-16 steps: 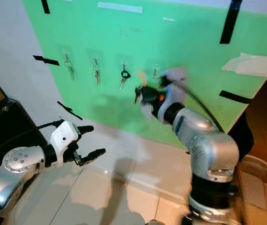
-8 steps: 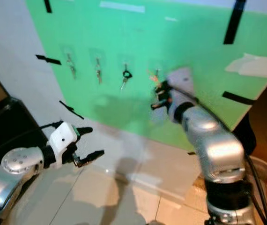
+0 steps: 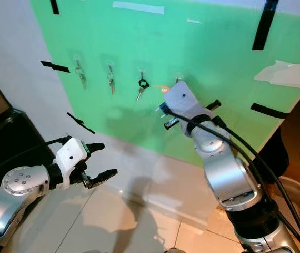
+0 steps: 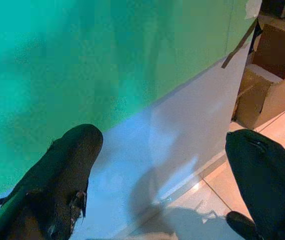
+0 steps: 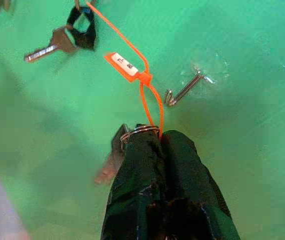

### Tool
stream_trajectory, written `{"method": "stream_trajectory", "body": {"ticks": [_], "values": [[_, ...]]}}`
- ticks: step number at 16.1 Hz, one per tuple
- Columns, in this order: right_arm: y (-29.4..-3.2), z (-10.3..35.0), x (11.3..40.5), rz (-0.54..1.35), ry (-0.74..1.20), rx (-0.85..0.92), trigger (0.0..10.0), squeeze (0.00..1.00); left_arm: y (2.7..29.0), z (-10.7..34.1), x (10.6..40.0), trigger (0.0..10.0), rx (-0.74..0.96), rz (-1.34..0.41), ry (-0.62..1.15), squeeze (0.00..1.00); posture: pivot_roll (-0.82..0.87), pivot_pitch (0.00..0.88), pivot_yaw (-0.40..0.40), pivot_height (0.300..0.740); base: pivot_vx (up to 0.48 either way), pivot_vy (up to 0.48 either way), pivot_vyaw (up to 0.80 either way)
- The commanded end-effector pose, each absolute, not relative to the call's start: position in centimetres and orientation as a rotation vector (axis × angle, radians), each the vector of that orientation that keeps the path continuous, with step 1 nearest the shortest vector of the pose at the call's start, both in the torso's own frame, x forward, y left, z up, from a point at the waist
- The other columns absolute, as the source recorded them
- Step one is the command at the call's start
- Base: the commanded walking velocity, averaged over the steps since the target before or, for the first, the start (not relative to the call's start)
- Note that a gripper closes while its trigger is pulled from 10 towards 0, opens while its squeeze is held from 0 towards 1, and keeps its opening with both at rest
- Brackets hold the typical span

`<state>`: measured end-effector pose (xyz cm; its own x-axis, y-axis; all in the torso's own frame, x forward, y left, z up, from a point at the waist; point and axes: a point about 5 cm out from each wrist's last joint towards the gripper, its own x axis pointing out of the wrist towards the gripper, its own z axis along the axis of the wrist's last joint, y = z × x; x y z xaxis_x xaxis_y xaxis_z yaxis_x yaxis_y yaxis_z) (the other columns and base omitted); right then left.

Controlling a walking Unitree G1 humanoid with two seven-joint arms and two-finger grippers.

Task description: Hang keys on a hook

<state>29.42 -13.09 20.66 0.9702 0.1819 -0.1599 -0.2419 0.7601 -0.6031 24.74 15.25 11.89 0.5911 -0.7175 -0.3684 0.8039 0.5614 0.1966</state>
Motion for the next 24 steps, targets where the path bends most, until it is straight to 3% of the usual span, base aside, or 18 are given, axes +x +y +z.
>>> {"method": "stream_trajectory", "body": {"ticks": [1, 11, 17, 24], "values": [[-13.0, 21.2, 29.5, 0.207, 0.077, -0.699, 10.0, 0.00, 15.3, 12.1, 24.8, 10.0, 0.369, -0.912, 0.253, 0.00, -0.04, 0.000, 0.034, 0.740, 0.000, 0.000, 0.00], [-12.6, 20.8, 29.6, 0.231, 0.189, -0.563, 10.0, 0.00, 15.2, 12.3, 25.3, 10.0, 0.374, -0.902, 0.232, 0.00, -0.04, 0.000, 0.038, 0.740, 0.000, 0.000, 0.00], [-14.1, 22.3, 31.0, 0.144, 0.199, -0.461, 10.0, 0.00, 15.1, 12.3, 25.2, 10.0, 0.371, -0.905, 0.233, 0.00, -0.04, 0.000, 0.035, 0.740, 0.000, 0.000, 0.00], [-14.0, 23.0, 31.7, 0.190, 0.208, -0.470, 10.0, 0.00, 15.1, 12.4, 25.1, 10.0, 0.372, -0.909, 0.234, 0.00, -0.04, 0.000, 0.033, 0.740, 0.000, 0.000, 0.00]]}}
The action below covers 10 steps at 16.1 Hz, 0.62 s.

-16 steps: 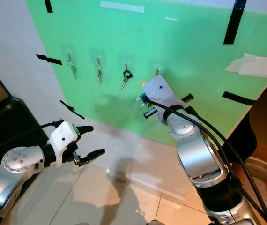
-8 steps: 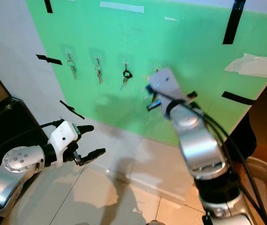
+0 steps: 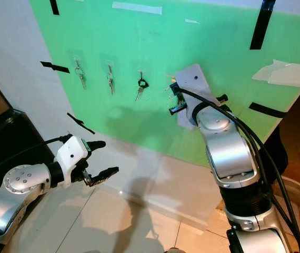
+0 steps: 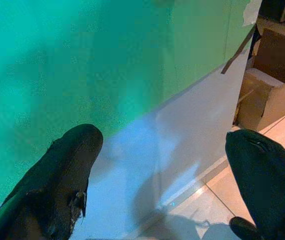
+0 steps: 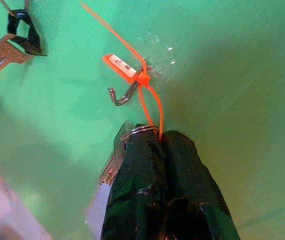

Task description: Hang keys on a hook

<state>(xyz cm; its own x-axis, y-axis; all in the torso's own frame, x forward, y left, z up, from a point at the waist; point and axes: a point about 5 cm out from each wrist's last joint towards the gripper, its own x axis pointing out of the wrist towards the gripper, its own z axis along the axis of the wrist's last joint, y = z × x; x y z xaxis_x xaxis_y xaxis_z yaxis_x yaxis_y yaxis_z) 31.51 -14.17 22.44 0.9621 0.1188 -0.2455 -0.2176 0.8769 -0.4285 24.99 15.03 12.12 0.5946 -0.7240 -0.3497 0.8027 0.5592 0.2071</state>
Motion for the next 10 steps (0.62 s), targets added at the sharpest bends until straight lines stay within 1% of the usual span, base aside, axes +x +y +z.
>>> {"method": "stream_trajectory", "body": {"ticks": [1, 7, 10], "values": [[-13.85, 23.09, 31.72, 0.202, 0.206, -0.477, 10.0, 0.00, 15.09, 12.38, 25.04, 10.0, 0.372, -0.910, 0.234, 0.00, -0.04, 0.000, 0.033, 0.740, 0.000, 0.000, 0.00], [-13.09, 23.23, 31.77, 0.273, 0.210, -0.516, 10.0, 0.00, 15.04, 12.56, 25.07, 10.0, 0.370, -0.905, 0.223, 0.00, -0.04, 0.000, 0.029, 0.740, 0.000, 0.000, 0.00], [-12.91, 23.06, 31.80, 0.298, 0.227, -0.529, 10.0, 0.00, 14.70, 13.32, 25.38, 10.0, 0.324, -0.895, 0.176, 0.00, -0.04, 0.000, 0.029, 0.740, 0.000, 0.000, 0.00]]}}
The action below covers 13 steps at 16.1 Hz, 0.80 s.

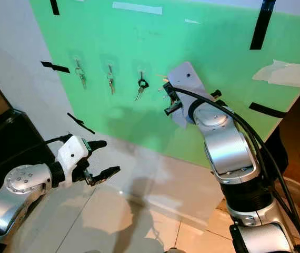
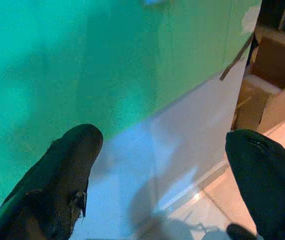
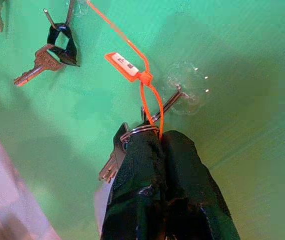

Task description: Hang keys on a hook

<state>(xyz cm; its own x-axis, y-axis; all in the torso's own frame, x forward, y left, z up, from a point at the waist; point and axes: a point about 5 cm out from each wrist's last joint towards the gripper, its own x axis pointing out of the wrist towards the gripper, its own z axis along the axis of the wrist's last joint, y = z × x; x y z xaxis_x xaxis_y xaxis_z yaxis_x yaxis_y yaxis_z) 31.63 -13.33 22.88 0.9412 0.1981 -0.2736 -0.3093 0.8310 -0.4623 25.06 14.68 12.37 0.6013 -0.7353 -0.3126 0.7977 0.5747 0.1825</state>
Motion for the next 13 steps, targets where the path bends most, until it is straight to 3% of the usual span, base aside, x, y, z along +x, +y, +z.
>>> {"method": "stream_trajectory", "body": {"ticks": [1, 13], "values": [[-13.0, 22.8, 31.8, 0.300, 0.241, -0.532, 10.0, 0.00, 14.5, 13.6, 25.4, 10.0, 0.311, -0.897, 0.161, 0.00, -0.04, 0.000, 0.029, 0.740, 0.000, 0.000, 0.00], [-13.4, 21.3, 31.9, 0.352, 0.334, -0.500, 10.0, 0.00, 14.3, 14.2, 25.2, 10.0, 0.290, -0.908, 0.144, 0.00, -0.04, 0.000, 0.026, 0.740, 0.000, 0.000, 0.00]]}}
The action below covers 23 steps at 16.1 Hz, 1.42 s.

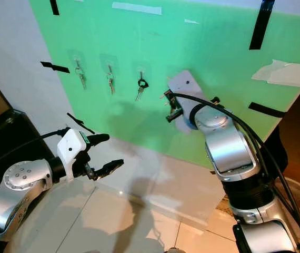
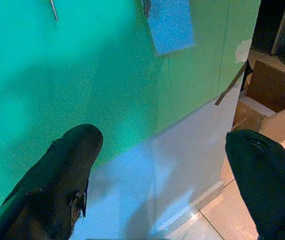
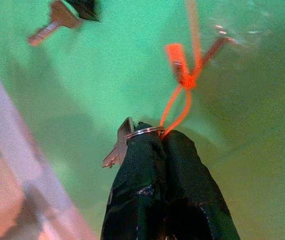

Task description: Hang keys on a hook

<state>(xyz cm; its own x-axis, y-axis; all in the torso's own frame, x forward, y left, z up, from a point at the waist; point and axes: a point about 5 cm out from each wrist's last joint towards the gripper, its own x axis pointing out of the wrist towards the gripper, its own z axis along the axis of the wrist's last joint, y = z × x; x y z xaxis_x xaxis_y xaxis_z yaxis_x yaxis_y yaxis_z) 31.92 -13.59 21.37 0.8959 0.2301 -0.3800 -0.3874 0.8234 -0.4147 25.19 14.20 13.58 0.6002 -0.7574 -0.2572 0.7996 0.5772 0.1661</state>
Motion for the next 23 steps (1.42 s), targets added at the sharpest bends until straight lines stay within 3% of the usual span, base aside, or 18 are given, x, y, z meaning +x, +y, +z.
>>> {"method": "stream_trajectory", "body": {"ticks": [1, 10, 11, 23], "values": [[-13.3, 21.0, 31.9, 0.366, 0.347, -0.446, 10.0, 0.00, 14.3, 14.2, 25.2, 10.0, 0.291, -0.910, 0.145, 0.00, -0.04, 0.000, 0.027, 0.740, 0.000, 0.000, 0.00], [-13.1, 20.9, 32.0, 0.370, 0.325, -0.391, 10.0, 0.00, 14.0, 15.3, 25.7, 10.0, 0.245, -0.876, 0.080, 0.00, -0.04, 0.000, 0.028, 0.740, 0.000, 0.000, 0.00], [-13.2, 20.9, 32.0, 0.367, 0.324, -0.381, 10.0, 1.00, 13.9, 15.6, 25.9, 10.0, 0.224, -0.867, 0.062, 0.00, -0.04, 0.000, 0.028, 0.740, 0.000, 0.000, 0.00], [-13.9, 20.4, 29.9, 0.411, 0.281, -0.292, 10.0, 1.00, 13.6, 15.4, 26.1, 10.0, 0.212, -0.867, 0.067, 0.00, -0.06, 0.000, 0.040, 0.740, 0.000, 0.000, 0.00]]}}
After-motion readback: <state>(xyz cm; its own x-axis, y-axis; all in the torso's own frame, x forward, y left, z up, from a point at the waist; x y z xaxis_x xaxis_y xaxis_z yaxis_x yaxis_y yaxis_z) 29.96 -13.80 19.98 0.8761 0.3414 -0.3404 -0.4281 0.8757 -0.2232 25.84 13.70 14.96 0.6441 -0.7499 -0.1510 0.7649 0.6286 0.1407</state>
